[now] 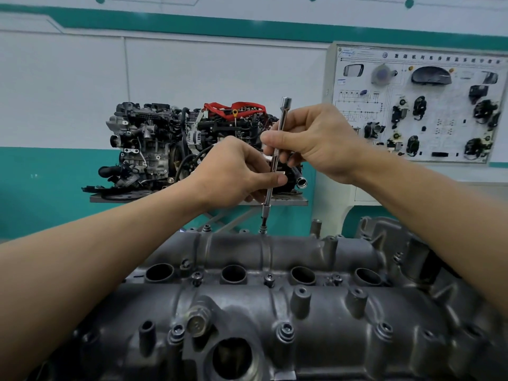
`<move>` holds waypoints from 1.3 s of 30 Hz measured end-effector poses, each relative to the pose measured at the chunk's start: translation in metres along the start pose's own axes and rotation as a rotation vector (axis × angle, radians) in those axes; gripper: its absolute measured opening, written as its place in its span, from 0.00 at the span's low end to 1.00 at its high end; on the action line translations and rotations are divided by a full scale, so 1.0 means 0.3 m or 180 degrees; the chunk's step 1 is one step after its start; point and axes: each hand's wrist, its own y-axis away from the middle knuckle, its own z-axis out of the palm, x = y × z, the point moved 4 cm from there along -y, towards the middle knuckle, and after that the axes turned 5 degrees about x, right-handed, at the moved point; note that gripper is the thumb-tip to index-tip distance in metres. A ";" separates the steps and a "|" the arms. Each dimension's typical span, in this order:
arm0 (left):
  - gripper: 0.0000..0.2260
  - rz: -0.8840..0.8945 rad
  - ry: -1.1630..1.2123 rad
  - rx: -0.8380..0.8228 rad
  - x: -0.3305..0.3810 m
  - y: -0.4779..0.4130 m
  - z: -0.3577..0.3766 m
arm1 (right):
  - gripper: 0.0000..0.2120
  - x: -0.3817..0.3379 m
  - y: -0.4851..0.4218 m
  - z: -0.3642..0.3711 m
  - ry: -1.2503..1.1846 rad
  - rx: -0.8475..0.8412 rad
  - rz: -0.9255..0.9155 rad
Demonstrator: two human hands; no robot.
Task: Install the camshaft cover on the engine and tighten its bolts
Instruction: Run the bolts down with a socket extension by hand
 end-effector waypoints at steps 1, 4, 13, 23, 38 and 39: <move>0.11 0.0030 -0.0005 -0.0003 0.002 -0.001 0.001 | 0.05 0.001 0.000 0.001 -0.0018 0.0057 -0.0008; 0.10 0.0064 -0.0106 -0.0176 0.011 0.002 0.006 | 0.08 0.007 -0.002 0.004 -0.0145 0.0057 0.0154; 0.11 -0.0107 -0.0206 -0.0499 -0.002 0.005 0.012 | 0.03 0.009 -0.001 0.008 -0.0078 -0.0148 0.0205; 0.12 0.0009 -0.0082 -0.0010 0.000 0.007 0.002 | 0.05 0.012 0.000 0.002 -0.0155 0.0066 0.0060; 0.13 -0.0015 -0.0200 0.0175 -0.004 0.009 -0.003 | 0.05 0.001 -0.002 0.020 -0.0037 0.0061 -0.0079; 0.12 0.0005 -0.0158 0.0239 -0.002 0.009 -0.005 | 0.06 0.002 -0.003 0.021 -0.0053 0.0161 -0.0099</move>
